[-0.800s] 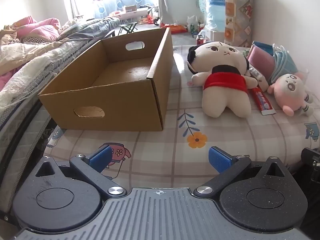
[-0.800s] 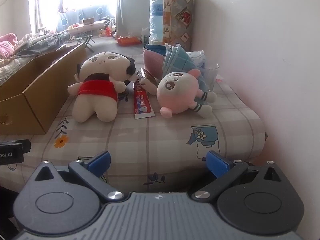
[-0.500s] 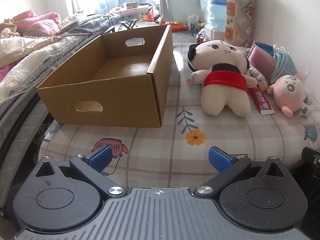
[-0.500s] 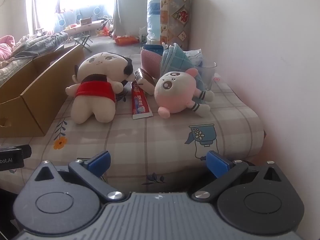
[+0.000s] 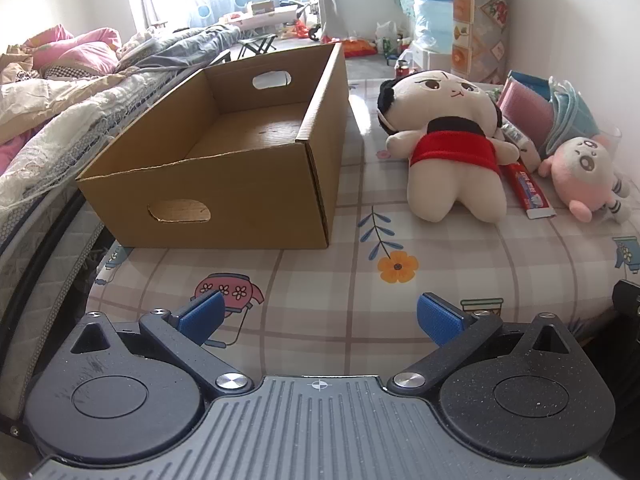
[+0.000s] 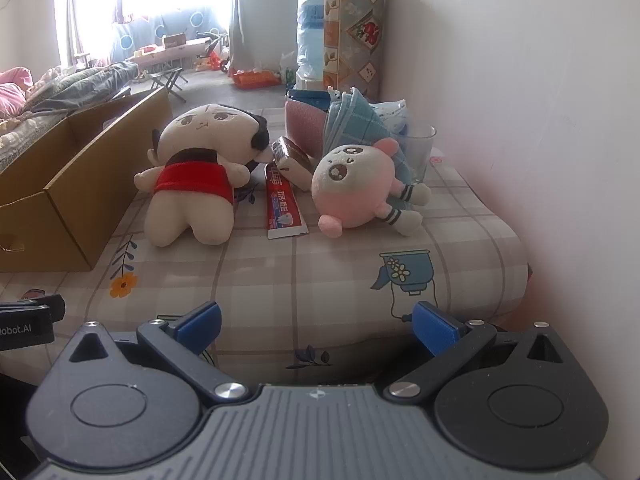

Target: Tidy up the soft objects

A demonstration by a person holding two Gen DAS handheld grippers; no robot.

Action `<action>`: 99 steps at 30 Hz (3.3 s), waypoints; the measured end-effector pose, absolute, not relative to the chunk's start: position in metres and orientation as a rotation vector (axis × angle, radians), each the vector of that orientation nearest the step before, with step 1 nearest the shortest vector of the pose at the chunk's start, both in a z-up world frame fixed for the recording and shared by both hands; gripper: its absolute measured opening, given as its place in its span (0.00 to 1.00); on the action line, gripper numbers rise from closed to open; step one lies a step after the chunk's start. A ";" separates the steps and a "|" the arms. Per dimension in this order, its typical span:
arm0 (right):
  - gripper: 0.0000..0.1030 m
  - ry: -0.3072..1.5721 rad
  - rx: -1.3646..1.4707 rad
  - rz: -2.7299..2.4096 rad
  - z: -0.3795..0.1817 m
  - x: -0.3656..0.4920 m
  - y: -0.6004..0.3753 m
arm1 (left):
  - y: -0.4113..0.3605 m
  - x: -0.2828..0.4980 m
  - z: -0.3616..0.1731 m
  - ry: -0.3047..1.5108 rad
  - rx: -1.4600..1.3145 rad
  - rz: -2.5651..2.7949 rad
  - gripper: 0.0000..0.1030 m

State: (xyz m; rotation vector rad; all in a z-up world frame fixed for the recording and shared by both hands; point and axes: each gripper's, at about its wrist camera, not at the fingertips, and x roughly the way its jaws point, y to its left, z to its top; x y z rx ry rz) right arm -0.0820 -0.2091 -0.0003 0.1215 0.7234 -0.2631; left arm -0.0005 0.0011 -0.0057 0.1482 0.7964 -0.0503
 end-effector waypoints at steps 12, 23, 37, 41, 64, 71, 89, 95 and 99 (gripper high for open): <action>1.00 0.717 0.116 -0.264 0.002 -0.083 -0.207 | 0.000 -0.001 -0.004 0.791 0.156 -0.043 1.00; 1.00 0.720 0.114 -0.261 0.003 -0.083 -0.206 | 0.001 -0.001 -0.004 0.794 0.159 -0.044 1.00; 1.00 0.724 0.112 -0.261 0.002 -0.082 -0.207 | 0.001 0.001 -0.008 0.802 0.167 -0.042 1.00; 1.00 0.725 0.116 -0.259 0.001 -0.081 -0.207 | 0.000 0.000 -0.009 0.805 0.180 -0.034 1.00; 1.00 0.732 0.110 -0.253 0.000 -0.076 -0.204 | 0.004 0.005 -0.013 0.835 0.179 -0.014 1.00; 1.00 0.733 0.110 -0.254 -0.001 -0.075 -0.204 | 0.005 0.008 -0.014 0.843 0.182 -0.006 1.00; 1.00 0.737 0.110 -0.249 -0.008 -0.064 -0.207 | 0.003 0.013 -0.020 0.848 0.207 0.003 1.00; 1.00 0.693 0.159 -0.233 -0.011 -0.062 -0.227 | -0.008 0.016 -0.015 0.771 0.262 -0.080 1.00; 1.00 0.628 0.185 -0.223 -0.012 -0.063 -0.246 | -0.019 0.020 -0.007 0.733 0.254 -0.215 1.00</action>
